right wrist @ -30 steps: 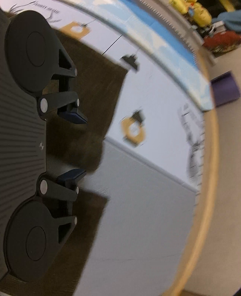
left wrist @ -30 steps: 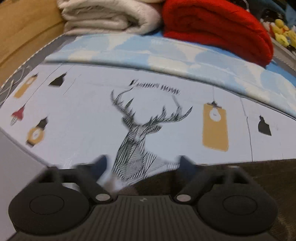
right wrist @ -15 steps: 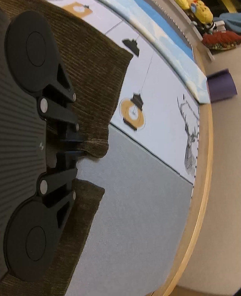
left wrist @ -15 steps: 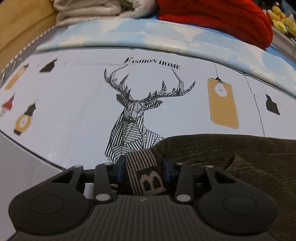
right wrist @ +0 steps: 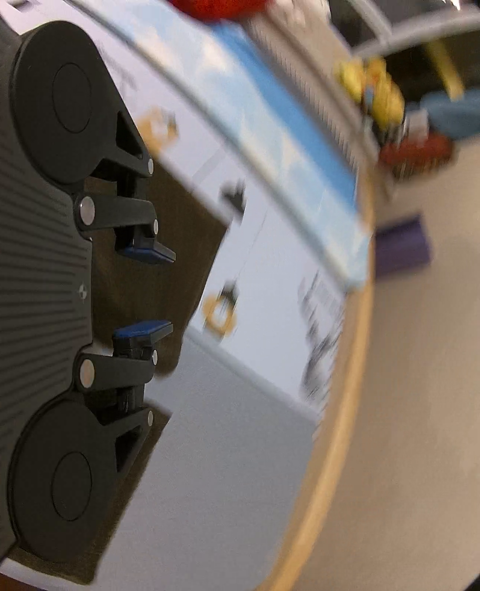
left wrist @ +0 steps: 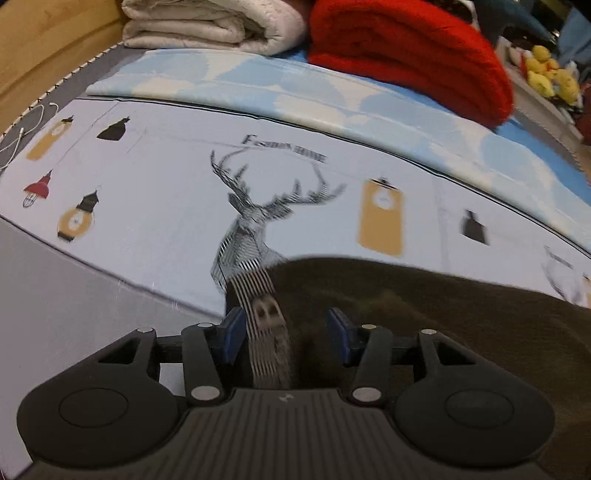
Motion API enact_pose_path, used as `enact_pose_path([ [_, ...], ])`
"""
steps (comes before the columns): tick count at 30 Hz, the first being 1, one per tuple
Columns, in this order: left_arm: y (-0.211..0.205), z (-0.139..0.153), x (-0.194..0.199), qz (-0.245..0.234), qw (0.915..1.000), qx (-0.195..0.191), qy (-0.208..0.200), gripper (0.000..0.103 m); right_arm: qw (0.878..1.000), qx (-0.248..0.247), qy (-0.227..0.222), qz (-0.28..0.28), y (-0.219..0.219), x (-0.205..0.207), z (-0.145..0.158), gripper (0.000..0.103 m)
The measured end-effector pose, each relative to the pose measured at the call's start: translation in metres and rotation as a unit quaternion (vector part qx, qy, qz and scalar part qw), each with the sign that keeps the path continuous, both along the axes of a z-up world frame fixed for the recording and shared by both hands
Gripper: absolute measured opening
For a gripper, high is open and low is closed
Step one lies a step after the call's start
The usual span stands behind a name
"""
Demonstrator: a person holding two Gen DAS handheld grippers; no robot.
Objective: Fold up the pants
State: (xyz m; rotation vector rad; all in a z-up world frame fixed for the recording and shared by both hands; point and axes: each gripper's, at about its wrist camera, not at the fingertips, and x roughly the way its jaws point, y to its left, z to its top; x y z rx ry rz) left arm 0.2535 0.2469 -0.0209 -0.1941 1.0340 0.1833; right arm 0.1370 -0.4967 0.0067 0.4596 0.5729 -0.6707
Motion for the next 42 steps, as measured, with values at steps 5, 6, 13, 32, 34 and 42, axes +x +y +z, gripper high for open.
enact_pose_path([
  [5,-0.02,0.035,-0.061,-0.063,0.9978,0.014,-0.016,0.08,0.99,-0.036,-0.032,0.134,0.068,-0.037,0.051,0.035],
  [6,-0.023,0.035,-0.071,-0.07,0.9973,0.017,-0.014,0.083,0.987,-0.048,-0.038,0.15,0.081,-0.046,0.057,0.035],
  [13,-0.02,-0.056,-0.12,-0.079,0.9855,0.035,0.146,0.081,0.975,-0.095,-0.025,0.2,0.132,-0.081,0.039,0.044],
  [32,-0.023,-0.088,-0.143,-0.204,0.9605,0.098,0.162,0.056,0.982,0.017,0.014,0.186,0.124,-0.072,0.011,0.043],
  [34,-0.026,-0.086,-0.142,-0.203,0.9587,0.104,0.17,0.056,0.982,0.017,0.013,0.185,0.124,-0.072,0.011,0.043],
  [42,-0.064,-0.033,-0.137,-0.222,0.9639,0.135,0.059,0.062,0.981,0.005,0.017,0.195,0.124,-0.072,0.012,0.044],
])
